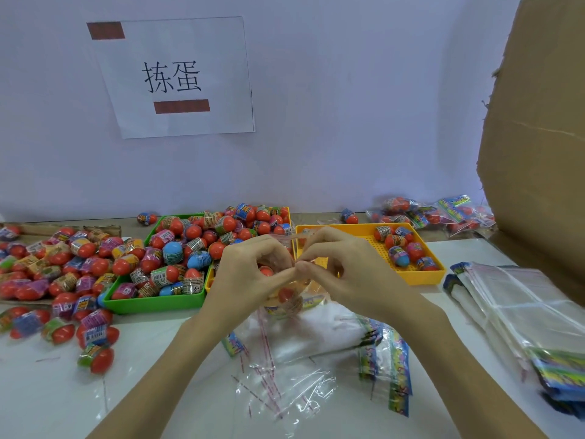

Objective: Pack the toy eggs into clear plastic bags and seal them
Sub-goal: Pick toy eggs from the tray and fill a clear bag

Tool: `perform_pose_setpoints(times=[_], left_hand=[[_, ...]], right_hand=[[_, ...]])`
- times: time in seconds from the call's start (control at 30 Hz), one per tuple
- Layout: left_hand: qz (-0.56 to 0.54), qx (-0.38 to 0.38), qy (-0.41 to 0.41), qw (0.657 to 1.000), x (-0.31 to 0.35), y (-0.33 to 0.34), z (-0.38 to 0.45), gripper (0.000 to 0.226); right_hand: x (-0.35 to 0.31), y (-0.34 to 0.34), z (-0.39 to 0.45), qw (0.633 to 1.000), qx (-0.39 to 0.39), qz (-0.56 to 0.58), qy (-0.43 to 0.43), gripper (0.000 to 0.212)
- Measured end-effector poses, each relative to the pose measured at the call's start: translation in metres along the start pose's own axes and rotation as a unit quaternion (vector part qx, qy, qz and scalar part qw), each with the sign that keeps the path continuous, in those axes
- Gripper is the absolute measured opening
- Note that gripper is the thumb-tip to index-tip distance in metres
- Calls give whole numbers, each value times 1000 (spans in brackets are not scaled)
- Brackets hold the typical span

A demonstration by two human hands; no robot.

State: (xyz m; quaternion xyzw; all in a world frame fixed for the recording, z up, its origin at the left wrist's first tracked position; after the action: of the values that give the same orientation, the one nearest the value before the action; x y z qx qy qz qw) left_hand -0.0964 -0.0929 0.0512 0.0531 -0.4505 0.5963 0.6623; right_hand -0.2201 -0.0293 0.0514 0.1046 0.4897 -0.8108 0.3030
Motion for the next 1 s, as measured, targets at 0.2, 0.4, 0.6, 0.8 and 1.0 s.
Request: perform_pose_setpoints(times=[0.2,0.4,0.6,0.8,1.0], left_hand=[[-11,-6,-11,1000,-2,-1,1,26],[-7,-1,-5,1000,0,-2,0,25],[-6,-1,-4,1000,0,1,0,23],[-6,-3,-28,1000,-9,-1,1,8],[11,-17,-24,1000,-11,4,-1,10]], right_hand=[[-7,-5,0,999,35,-14,-21,10],[-6,-1,0,998,15,-60,-13,20],[-3,5,-2,1000,1,-28,-10,19],[1,10,-1,994,22,106,17,14],[2,21,-3,995,-19,93,19,15]])
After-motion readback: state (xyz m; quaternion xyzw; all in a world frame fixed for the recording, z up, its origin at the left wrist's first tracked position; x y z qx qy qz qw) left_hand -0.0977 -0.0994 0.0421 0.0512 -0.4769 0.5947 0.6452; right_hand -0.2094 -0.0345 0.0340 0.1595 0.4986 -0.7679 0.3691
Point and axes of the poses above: each hand's wrist, its own z-axis towards the middle knuckle, its own y-axis out of the palm, x = y × z, the point moved 10 cm from there along z, towards the middle knuckle, and after that the axes turned 5 degrees about -y, right-handed, at the moved point
